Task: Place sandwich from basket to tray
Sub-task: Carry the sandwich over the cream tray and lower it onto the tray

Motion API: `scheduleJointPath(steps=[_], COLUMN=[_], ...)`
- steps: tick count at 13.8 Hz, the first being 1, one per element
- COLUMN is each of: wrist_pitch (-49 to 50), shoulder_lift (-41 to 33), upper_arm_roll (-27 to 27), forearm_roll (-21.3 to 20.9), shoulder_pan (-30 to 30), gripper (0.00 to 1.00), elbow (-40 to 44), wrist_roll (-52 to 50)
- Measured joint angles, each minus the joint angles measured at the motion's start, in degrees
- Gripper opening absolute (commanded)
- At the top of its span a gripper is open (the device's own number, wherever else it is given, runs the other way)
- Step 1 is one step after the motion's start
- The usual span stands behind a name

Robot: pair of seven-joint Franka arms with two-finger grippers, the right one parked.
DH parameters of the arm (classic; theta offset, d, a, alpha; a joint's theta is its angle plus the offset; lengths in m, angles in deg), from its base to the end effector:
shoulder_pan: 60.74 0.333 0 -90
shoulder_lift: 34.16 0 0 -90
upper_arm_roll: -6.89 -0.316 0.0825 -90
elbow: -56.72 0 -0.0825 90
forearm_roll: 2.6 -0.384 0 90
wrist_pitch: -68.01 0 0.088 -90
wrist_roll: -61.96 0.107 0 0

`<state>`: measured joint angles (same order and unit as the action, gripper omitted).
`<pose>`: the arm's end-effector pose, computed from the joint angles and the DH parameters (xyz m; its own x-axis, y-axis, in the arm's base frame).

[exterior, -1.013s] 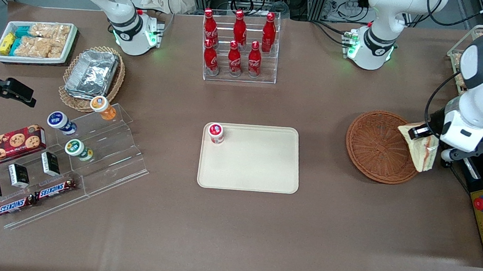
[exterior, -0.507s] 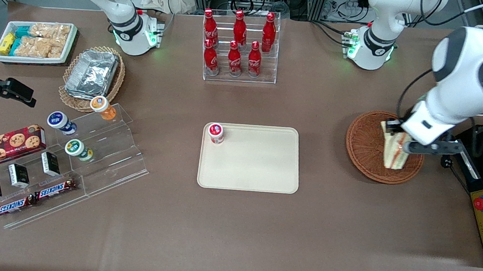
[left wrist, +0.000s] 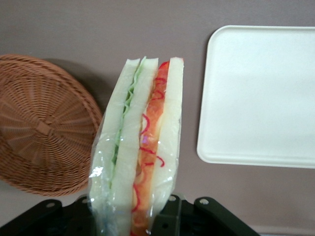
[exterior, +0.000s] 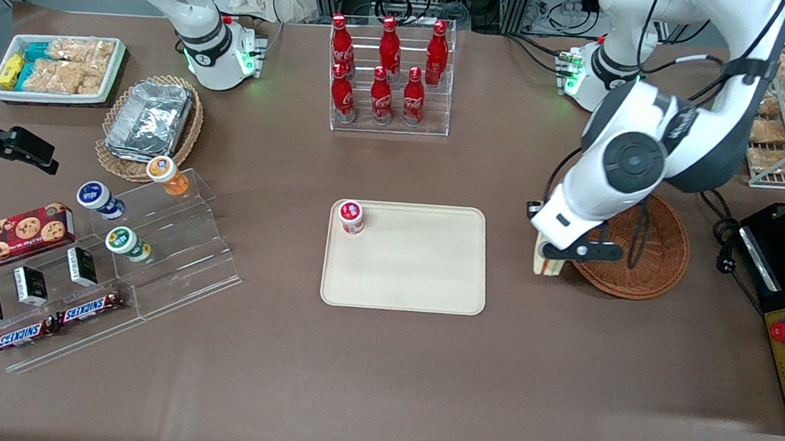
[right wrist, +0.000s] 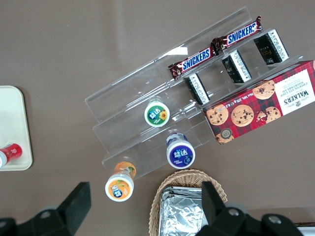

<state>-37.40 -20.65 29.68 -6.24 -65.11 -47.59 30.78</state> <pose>0.5363 -0.2558 0.4013 0.9813 0.0540 -0.1849 0.0412 -0.9965 -0.0723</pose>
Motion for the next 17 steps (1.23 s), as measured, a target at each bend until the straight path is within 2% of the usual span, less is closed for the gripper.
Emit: scheduleJointPath(steps=[6,12,17], wrist_pitch=[-10.7,-18.0,-20.2], shoulder_lift=[10.8,19.6,22.6], upper_arm_roll=[0.5,0.4,0.4], forearm_roll=[-3.0,-8.4,-10.6], shoulder_pan=[-6.7,-8.2,-9.6], gripper=[0.35,0.37,0.37], elbow=[1.8,2.2,2.8], wrist_roll=[-11.7,-17.1,-19.9])
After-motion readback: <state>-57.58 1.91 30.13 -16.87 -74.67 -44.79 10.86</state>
